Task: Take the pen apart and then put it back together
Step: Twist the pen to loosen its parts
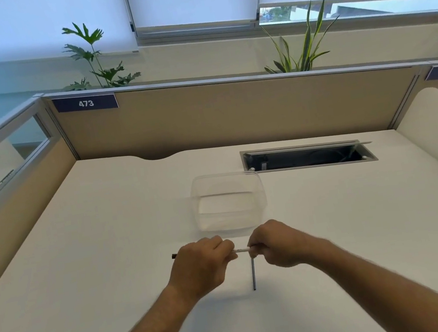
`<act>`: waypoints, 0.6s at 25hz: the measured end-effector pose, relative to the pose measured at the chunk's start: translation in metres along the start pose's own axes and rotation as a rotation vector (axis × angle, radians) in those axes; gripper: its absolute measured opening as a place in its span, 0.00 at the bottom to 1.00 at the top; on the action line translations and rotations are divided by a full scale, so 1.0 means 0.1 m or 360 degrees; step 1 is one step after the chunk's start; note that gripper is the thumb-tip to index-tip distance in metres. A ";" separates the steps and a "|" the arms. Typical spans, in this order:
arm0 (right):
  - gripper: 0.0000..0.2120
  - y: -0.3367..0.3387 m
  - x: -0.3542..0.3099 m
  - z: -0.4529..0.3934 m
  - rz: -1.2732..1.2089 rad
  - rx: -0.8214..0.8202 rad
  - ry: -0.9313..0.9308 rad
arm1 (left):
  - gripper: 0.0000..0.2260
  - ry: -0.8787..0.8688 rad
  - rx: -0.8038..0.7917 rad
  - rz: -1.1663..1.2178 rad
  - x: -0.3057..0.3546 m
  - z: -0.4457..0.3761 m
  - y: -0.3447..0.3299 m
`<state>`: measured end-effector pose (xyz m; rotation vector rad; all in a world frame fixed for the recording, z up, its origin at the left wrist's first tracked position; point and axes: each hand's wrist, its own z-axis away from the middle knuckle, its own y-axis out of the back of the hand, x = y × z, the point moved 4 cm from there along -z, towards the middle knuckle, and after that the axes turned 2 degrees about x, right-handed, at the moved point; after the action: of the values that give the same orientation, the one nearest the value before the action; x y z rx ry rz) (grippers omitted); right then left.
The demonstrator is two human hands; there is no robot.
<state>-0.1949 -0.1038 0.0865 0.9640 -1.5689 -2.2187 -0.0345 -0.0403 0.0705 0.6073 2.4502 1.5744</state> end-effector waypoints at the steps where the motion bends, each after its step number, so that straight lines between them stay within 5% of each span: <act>1: 0.11 0.02 0.00 0.01 0.0032 0.0082 0.0030 | 0.07 -0.0009 -0.0001 -0.0019 0.01 -0.02 0.02; 8: 0.07 0.11 0.03 0.04 0.0261 0.0450 0.0339 | 0.09 0.0186 -0.0152 0.0053 0.02 -0.20 0.04; 12: 0.07 0.15 0.03 0.15 0.0661 0.0757 0.0718 | 0.15 0.0624 -0.0666 0.0724 -0.06 -0.34 -0.03; 15: 0.07 0.15 0.06 0.13 0.0689 0.0693 0.0738 | 0.15 0.0759 -0.0878 0.1048 -0.08 -0.40 -0.04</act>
<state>-0.2101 -0.1032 0.1004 1.0276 -1.8371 -1.2815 -0.0421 -0.0783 0.0831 1.0948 1.9915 2.7929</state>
